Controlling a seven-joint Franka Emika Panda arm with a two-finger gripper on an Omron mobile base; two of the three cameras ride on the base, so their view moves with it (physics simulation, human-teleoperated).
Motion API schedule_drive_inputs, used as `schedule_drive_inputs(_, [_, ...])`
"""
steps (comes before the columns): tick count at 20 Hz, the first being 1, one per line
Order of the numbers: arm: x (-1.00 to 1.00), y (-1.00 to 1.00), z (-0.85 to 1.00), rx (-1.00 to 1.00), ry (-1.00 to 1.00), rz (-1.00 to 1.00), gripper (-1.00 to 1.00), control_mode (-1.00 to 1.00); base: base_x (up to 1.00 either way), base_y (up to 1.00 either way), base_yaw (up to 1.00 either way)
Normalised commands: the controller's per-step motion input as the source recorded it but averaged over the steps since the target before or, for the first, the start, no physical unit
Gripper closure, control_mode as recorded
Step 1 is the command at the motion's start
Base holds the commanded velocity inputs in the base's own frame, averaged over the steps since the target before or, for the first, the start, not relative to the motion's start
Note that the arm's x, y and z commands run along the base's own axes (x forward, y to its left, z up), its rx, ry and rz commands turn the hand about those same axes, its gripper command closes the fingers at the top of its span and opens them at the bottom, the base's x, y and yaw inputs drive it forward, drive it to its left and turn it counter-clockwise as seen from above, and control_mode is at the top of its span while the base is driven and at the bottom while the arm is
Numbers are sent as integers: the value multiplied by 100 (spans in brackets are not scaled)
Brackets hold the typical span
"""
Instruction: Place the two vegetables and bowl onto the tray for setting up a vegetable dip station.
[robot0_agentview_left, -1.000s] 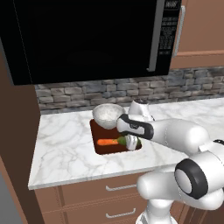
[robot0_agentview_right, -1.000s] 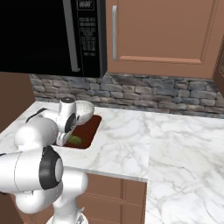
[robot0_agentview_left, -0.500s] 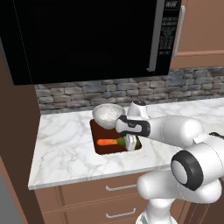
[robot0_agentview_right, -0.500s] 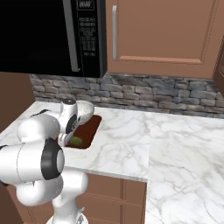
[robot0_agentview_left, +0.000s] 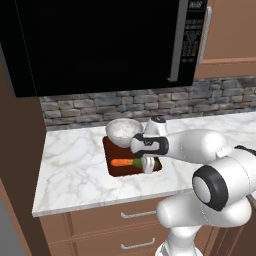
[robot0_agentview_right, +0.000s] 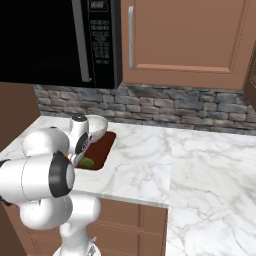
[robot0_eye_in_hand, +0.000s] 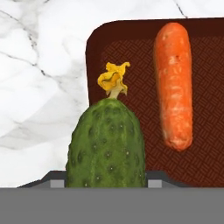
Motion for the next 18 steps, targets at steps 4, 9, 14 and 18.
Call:
schedule_drive_inputs(4, [7, 4, -9, 0, 0, 2, 100, -100, 0, 0, 0])
schedule_drive_inputs(9, [8, 4, -8, 0, 0, 3, 100, -100, 0, 0, 0])
schedule_drive_inputs(14, [8, 3, -7, 0, 0, 3, 100, -100, 0, 0, 0])
schedule_drive_inputs(18, [8, 0, -9, 1, 0, 0, 100, -100, 0, 0, 0])
